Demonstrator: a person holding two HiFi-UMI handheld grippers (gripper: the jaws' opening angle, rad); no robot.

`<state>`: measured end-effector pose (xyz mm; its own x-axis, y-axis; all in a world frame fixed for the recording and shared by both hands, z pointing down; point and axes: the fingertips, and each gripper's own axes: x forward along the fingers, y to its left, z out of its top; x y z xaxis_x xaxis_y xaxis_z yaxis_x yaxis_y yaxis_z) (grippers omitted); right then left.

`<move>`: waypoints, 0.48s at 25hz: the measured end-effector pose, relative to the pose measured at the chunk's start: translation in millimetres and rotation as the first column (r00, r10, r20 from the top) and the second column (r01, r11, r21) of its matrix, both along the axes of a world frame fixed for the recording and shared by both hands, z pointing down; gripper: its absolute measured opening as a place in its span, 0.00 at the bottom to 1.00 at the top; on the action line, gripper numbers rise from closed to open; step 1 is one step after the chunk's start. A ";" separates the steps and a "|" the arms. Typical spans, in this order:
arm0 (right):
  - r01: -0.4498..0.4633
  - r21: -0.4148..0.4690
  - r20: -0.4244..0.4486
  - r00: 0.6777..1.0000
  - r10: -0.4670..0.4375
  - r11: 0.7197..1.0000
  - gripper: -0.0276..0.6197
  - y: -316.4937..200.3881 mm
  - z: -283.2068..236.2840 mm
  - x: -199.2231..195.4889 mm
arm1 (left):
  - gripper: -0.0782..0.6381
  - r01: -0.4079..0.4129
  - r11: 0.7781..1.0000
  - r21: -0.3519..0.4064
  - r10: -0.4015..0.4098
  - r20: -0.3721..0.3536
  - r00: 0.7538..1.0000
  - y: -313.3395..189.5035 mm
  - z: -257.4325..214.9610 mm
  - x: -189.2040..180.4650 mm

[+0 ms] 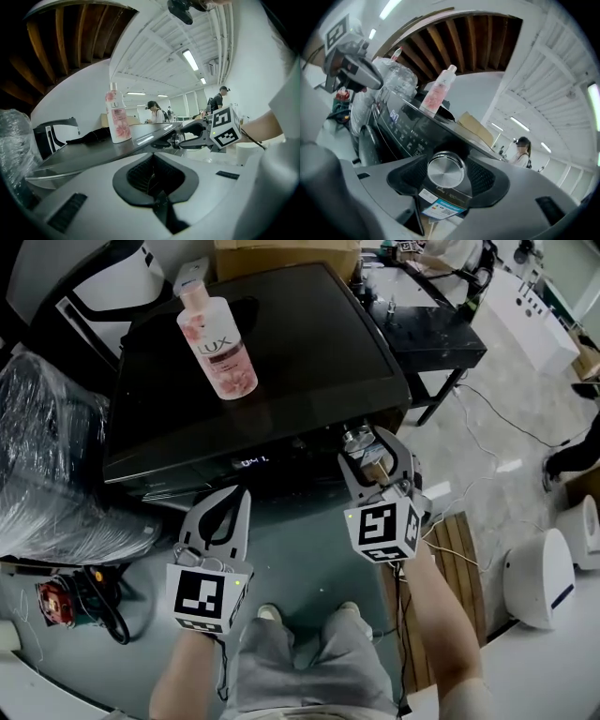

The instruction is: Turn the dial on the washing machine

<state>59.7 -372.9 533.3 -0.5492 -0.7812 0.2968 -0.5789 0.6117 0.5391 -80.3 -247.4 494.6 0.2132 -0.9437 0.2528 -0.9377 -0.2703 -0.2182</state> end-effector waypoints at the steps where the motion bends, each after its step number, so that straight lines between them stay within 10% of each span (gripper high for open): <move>1: 0.007 0.039 -0.049 0.999 -0.005 0.999 0.49 0.7 -1.0 -0.6 | 0.14 -0.004 1.000 -0.007 0.004 -0.015 1.000 0.8 2.1 2.1; 12: 0.132 0.259 -0.460 0.888 0.002 0.957 0.51 10.6 19.3 -10.3 | 0.14 0.005 0.999 -0.047 -0.008 -0.045 0.999 8.4 17.4 3.1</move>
<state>49.4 -362.3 552.6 -0.4598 -0.8349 0.3025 -0.1961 0.4277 0.8824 -77.2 -239.0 512.0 0.2194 -0.9324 0.2874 -0.9481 -0.2732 -0.1625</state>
